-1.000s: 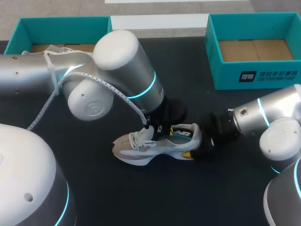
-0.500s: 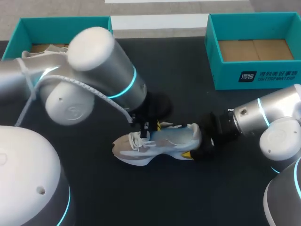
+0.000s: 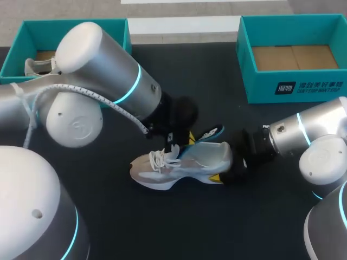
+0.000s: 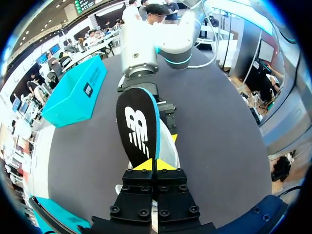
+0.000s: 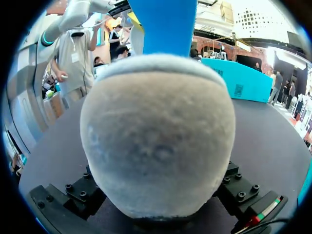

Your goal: Take the shoe out of the shoebox, open the shoe tongue, remove and reinsert the insole, then place the shoe into the shoebox

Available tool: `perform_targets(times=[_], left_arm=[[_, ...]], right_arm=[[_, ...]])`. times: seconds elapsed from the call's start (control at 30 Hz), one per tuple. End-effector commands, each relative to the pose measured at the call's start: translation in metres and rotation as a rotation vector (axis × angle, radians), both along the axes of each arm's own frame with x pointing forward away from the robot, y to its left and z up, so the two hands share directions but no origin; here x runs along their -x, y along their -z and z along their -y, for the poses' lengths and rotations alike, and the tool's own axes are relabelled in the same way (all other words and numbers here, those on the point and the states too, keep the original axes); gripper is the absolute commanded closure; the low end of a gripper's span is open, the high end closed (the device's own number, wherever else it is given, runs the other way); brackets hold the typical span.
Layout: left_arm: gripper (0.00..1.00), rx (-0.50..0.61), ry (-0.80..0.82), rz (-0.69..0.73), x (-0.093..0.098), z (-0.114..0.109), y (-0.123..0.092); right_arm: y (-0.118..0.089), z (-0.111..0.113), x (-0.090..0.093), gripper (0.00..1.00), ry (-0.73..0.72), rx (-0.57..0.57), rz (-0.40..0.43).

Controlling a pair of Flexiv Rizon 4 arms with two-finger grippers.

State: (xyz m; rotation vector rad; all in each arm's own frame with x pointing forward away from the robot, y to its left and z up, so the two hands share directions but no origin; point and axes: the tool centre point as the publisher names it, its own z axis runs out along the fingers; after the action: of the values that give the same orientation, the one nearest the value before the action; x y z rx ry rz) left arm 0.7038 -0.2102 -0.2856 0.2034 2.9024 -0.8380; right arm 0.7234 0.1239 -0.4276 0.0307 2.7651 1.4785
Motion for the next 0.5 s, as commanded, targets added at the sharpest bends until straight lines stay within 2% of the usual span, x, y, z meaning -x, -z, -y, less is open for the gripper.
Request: perform_targets(times=[0.03,0.23,0.5], left_arm=[[1.0,-0.008,0.004,0.005,-0.005,0.03,0.007],[1.0,-0.001,-0.022,0.05,-0.001,0.058,0.018],[1.0,-0.003,-0.06,0.107,0.005,0.057,0.028]], right_arm=[[0.006,-0.004,-0.001,1.0,0.001,0.002,0.001],[0.006,-0.004,-0.001,1.0,0.001,0.002,0.001],[0.006,-0.004,-0.001,1.0,0.001,0.002,0.001]])
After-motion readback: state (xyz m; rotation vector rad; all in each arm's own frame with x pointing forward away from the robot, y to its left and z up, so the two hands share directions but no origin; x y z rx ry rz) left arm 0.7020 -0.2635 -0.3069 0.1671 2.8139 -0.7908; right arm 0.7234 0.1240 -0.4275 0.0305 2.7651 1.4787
